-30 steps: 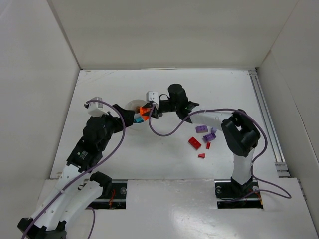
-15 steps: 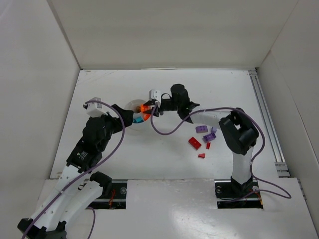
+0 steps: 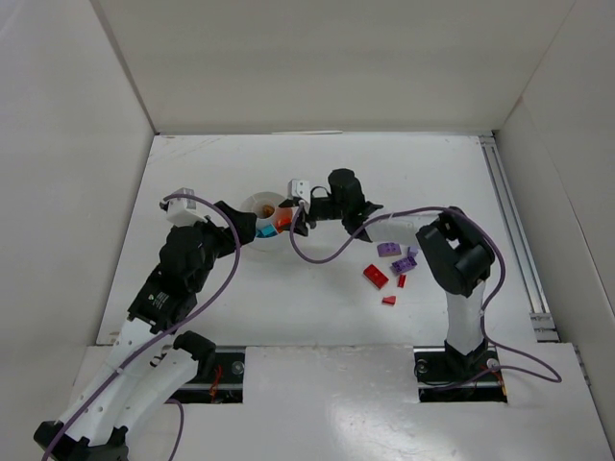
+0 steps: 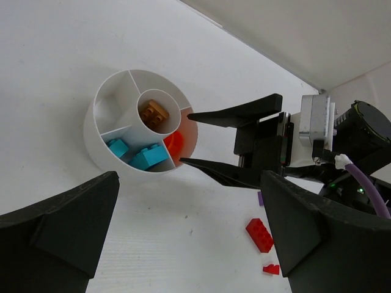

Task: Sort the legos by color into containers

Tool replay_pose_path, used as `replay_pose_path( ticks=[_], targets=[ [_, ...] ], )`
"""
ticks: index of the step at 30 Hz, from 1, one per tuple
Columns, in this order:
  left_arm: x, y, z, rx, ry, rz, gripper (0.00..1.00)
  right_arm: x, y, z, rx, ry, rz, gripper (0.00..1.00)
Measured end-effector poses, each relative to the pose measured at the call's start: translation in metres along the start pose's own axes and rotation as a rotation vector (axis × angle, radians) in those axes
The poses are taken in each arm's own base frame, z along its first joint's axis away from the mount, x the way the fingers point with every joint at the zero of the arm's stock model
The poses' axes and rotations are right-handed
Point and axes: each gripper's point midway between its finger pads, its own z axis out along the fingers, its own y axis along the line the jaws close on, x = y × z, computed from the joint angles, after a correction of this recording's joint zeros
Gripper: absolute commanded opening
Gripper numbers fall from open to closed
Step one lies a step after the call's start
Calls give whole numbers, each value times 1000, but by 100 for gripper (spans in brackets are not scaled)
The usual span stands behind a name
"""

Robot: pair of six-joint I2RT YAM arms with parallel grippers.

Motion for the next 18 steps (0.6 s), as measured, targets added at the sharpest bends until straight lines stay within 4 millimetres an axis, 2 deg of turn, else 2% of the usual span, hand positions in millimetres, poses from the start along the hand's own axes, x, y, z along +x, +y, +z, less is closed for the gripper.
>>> replay_pose_path(
  ticks=[4,6,10,12,14,16,18],
  targets=[
    [1,0,0,2,4,1,100,-1,4,-4,2,5,5,74],
    [4,-1,1,7,17,7,100,-8,6,-12,13,3,-2,99],
    [16,-9,8,48,79,35,100,-45,0,-42,87,-21,-53,100],
    [27,-13,14,69,129,51,100,-67,-7,-71,152,-36,-76,100],
    [39,-17,22,92,182,63,100,-83,-22,-107,250,-36,-92,100],
    [51,-23,28,116,229,73,100,-84,-42,-155,405,21,-66,100],
    [74,-30,33,138,305,95,100,-74,-54,-201,556,108,-2,100]
  ],
)
